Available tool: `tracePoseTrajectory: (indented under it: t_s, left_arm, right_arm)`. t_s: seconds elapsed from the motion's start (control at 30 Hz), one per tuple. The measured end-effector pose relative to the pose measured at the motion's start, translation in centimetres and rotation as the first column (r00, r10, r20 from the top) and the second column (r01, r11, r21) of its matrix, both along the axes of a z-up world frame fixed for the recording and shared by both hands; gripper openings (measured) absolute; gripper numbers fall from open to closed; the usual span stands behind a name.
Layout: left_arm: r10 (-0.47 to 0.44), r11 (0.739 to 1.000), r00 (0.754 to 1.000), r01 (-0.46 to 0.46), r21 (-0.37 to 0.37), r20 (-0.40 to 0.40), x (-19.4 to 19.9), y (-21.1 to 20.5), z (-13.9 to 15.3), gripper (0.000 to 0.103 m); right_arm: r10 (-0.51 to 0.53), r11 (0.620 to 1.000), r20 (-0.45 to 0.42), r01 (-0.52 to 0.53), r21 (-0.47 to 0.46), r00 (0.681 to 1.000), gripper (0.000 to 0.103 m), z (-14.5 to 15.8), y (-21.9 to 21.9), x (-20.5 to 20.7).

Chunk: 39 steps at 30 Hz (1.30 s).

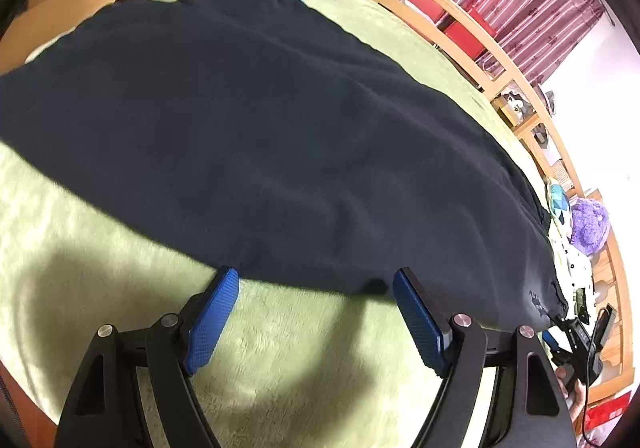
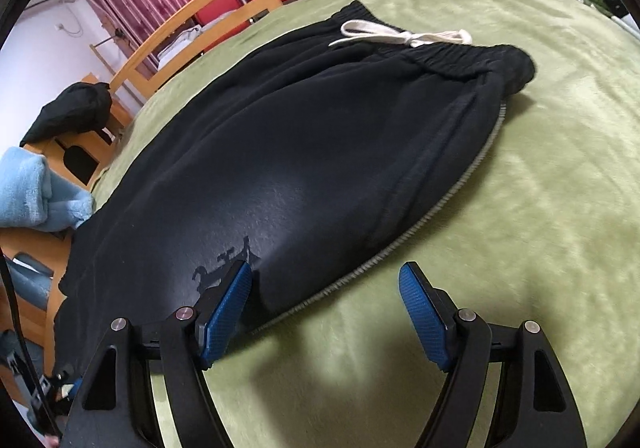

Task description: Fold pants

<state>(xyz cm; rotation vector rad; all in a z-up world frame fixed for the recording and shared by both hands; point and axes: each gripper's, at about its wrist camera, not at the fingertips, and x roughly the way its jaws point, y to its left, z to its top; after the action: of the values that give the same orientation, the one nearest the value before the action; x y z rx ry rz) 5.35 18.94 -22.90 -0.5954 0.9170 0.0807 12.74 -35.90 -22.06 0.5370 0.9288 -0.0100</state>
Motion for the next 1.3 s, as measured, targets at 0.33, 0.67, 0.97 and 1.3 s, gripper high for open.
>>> tracePoseTrajectory:
  t_s: [0.33,0.67,0.97,1.3]
  left_arm:
    - [0.123,0.991,0.992,-0.121,0.063,-0.027,3.1,0.5,0.3,0.022]
    - [0.013,0.986,0.978,-0.047,0.158,0.209,7.7,1.5,11.8,0.014]
    - [-0.042,0.951,0.947,-0.06,0.302,0.318,17.1,-0.3,16.3,0.014]
    - [-0.025,0.939,0.963,-0.069,0.337,0.267,25.6,-1.2,10.9,0.019]
  right_arm:
    - [0.068,0.997,0.018,-0.068,-0.029,0.998,0.02,0.5,2.0,2.4]
    - [0.096,0.993,0.184,-0.082,-0.085,0.978,0.014,9.5,2.9,2.8]
    - [0.132,0.98,0.298,-0.08,-0.181,0.946,0.013,15.3,3.3,11.0]
    - [0.186,0.957,0.264,-0.114,-0.267,0.946,0.016,10.9,6.1,22.2]
